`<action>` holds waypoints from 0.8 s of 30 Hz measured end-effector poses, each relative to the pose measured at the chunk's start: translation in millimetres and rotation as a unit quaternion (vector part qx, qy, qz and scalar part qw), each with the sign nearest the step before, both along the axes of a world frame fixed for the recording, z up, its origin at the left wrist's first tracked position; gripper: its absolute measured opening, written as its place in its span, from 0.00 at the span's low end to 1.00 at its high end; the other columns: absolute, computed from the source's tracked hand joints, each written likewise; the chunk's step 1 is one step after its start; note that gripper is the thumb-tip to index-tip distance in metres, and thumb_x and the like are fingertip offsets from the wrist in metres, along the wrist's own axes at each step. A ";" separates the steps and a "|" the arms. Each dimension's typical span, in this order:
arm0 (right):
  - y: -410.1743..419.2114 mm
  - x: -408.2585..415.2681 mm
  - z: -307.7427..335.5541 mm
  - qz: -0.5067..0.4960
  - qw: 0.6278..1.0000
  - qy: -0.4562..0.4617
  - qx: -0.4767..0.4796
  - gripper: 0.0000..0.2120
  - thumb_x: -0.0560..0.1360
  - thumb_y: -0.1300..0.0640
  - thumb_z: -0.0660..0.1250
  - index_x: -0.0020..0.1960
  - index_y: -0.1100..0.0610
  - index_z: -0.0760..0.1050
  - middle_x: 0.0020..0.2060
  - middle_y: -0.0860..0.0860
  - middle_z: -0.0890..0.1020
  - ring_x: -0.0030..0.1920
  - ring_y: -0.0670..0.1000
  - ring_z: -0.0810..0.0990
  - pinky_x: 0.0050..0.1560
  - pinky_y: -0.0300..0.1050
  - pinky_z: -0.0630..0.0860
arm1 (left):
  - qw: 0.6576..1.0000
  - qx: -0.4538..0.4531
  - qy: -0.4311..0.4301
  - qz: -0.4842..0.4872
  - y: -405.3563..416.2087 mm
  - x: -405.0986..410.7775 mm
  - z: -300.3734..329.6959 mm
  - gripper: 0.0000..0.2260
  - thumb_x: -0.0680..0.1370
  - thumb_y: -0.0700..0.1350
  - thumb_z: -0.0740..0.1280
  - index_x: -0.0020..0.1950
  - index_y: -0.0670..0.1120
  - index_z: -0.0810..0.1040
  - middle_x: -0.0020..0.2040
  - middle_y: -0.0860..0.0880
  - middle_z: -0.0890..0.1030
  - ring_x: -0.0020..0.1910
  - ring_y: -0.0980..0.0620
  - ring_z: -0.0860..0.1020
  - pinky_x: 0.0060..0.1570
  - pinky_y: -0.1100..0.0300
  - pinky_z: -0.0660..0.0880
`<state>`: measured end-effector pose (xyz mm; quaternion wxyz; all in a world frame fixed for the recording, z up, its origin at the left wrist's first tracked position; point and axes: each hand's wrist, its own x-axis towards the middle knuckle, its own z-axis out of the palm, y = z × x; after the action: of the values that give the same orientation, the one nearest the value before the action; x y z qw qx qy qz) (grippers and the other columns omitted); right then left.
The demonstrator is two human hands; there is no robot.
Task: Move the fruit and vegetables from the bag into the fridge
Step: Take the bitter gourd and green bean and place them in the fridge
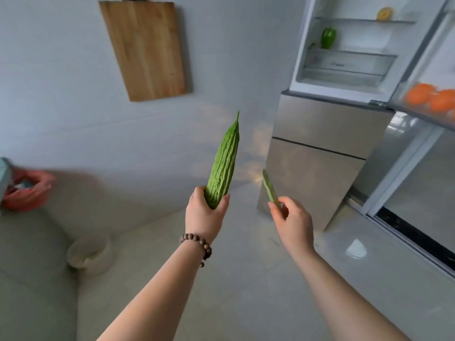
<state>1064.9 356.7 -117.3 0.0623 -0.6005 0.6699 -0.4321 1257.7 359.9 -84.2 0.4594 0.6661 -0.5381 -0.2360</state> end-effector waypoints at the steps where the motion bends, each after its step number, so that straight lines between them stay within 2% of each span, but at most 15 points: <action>1: -11.8 -16.7 4.1 -0.013 1.000 -0.002 -0.007 0.08 0.73 0.50 0.68 0.45 0.56 0.77 0.33 0.50 0.74 0.34 0.51 0.71 0.34 0.42 0.63 | 1.000 -0.007 0.000 -0.012 -15.8 -15.3 5.9 0.16 0.72 0.55 0.69 0.52 0.48 0.69 0.47 0.49 0.77 0.41 0.52 0.75 0.32 0.63 0.66; 6: -57.0 -83.1 18.6 -0.052 0.998 -0.008 -0.025 0.08 0.74 0.50 0.67 0.45 0.56 0.77 0.34 0.51 0.75 0.34 0.51 0.72 0.32 0.42 0.63 | 0.997 -0.036 -0.002 -0.074 -82.6 -83.5 30.2 0.16 0.73 0.56 0.68 0.52 0.48 0.69 0.45 0.49 0.77 0.41 0.50 0.77 0.36 0.59 0.70; 9: -80.9 -111.7 22.0 -0.072 0.997 0.001 -0.037 0.08 0.74 0.51 0.67 0.45 0.56 0.76 0.33 0.50 0.74 0.32 0.49 0.70 0.28 0.37 0.62 | 0.994 -0.040 0.005 -0.100 -119.1 -112.6 34.6 0.15 0.72 0.57 0.68 0.50 0.50 0.68 0.43 0.48 0.78 0.39 0.49 0.78 0.36 0.56 0.74; 12: -111.4 -138.4 21.6 -0.088 0.995 0.004 -0.038 0.08 0.74 0.49 0.67 0.45 0.54 0.76 0.33 0.50 0.75 0.32 0.49 0.72 0.28 0.38 0.63 | 0.992 -0.033 0.015 -0.123 -159.2 -136.7 31.3 0.16 0.72 0.58 0.68 0.50 0.50 0.69 0.42 0.48 0.79 0.37 0.49 0.78 0.35 0.54 0.76; 17: -181.5 -175.6 20.9 -0.121 0.992 0.001 -0.035 0.09 0.74 0.48 0.66 0.45 0.54 0.77 0.33 0.49 0.75 0.33 0.49 0.72 0.29 0.39 0.64 | 0.987 -0.046 0.024 -0.150 -238.7 -169.9 23.9 0.15 0.72 0.56 0.69 0.51 0.49 0.70 0.43 0.49 0.77 0.40 0.51 0.77 0.34 0.60 0.70; 21: -250.3 -202.8 35.3 -0.139 0.988 0.011 -0.060 0.09 0.74 0.48 0.66 0.47 0.54 0.77 0.33 0.48 0.74 0.33 0.49 0.72 0.30 0.45 0.68 | 0.984 -0.054 0.027 -0.167 -321.5 -188.3 25.9 0.16 0.72 0.56 0.69 0.52 0.49 0.71 0.43 0.48 0.78 0.39 0.50 0.77 0.34 0.60 0.70; 24: -310.8 -219.5 56.5 -0.160 0.984 0.026 -0.080 0.10 0.75 0.50 0.66 0.47 0.57 0.78 0.33 0.48 0.74 0.32 0.49 0.72 0.30 0.41 0.65 | 0.980 -0.072 0.017 -0.187 -388.3 -201.4 38.5 0.16 0.72 0.55 0.69 0.53 0.48 0.72 0.42 0.49 0.78 0.39 0.51 0.77 0.33 0.62 0.68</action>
<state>845.4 45.9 -60.8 -0.0735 -0.4997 0.7221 -0.4728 1056.3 -28.4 -45.7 0.4630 0.5149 -0.6609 -0.2893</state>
